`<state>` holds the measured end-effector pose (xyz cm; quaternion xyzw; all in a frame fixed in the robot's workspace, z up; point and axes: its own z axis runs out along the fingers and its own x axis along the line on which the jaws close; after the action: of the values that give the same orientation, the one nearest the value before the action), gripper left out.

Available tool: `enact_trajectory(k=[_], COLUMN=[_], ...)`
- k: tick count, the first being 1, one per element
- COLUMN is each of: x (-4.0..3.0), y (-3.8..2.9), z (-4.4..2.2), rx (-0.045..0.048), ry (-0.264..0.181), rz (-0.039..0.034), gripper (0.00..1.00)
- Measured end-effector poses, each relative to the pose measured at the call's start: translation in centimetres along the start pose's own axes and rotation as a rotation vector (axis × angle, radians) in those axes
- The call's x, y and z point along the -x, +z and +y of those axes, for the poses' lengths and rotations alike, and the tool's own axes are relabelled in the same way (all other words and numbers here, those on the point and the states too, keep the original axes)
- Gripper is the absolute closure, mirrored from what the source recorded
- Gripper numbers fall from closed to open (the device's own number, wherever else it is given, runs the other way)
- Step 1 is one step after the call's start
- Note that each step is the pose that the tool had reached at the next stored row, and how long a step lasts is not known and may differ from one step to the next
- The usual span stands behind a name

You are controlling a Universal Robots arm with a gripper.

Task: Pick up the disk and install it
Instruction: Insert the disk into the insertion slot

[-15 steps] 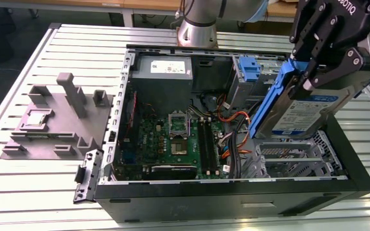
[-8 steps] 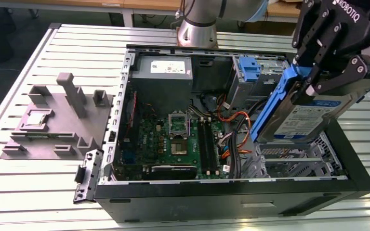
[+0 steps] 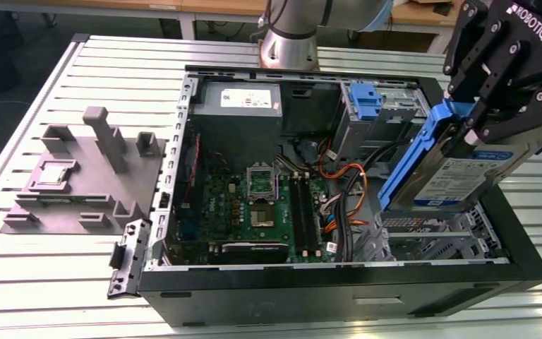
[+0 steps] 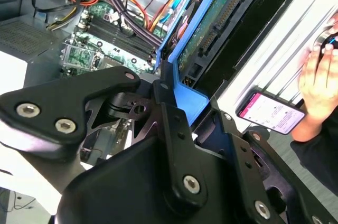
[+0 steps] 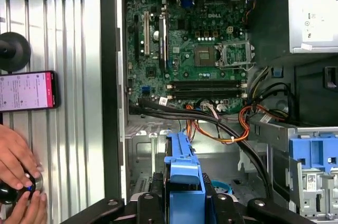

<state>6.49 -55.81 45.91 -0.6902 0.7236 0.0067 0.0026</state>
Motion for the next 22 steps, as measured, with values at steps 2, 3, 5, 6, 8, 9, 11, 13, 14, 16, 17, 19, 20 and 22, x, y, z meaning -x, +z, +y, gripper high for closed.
enact_trajectory(k=[2, 3, 5, 6, 8, 9, 11, 13, 14, 16, 17, 19, 20, 22], x=[-0.19, -0.27, -0.48, -0.59, -0.75, -0.78, -0.80, -0.82, -0.85, -0.89, -0.90, -0.91, -0.92, -0.92], y=[0.11, 0.20, 0.36, 0.45, 0.62, 0.71, 0.87, 1.03, 1.10, 1.20, 1.25, 1.38, 1.45, 1.59], z=[-0.17, -0.20, -0.22, -0.23, -0.25, -0.26, -0.31, -0.37, -0.41, -0.48, -0.53, -0.63, -0.67, -0.73], rx=[0.0000, 0.0000, 0.0000, 0.0000, 0.0000, 0.0000, 0.0000, 0.0000, 0.0000, 0.0000, 0.0000, 0.0000, 0.0000, 0.0000], ry=[0.000, 0.000, 0.000, 0.000, 0.000, 0.000, 0.000, 0.000, 0.000, 0.000, 0.000, 0.000, 0.000, -0.001], rz=[0.0001, 0.0000, 0.0001, 0.0001, -0.0001, -0.0001, 0.0002, -0.0001, 0.0000, 0.0001, 0.0001, 0.0001, 0.0001, 0.0001], gripper=[0.64, 0.64, 0.64, 0.64, 0.64, 0.64, 0.64, 0.64, 0.64, 0.64, 0.64, 0.64, 0.64, 0.64])
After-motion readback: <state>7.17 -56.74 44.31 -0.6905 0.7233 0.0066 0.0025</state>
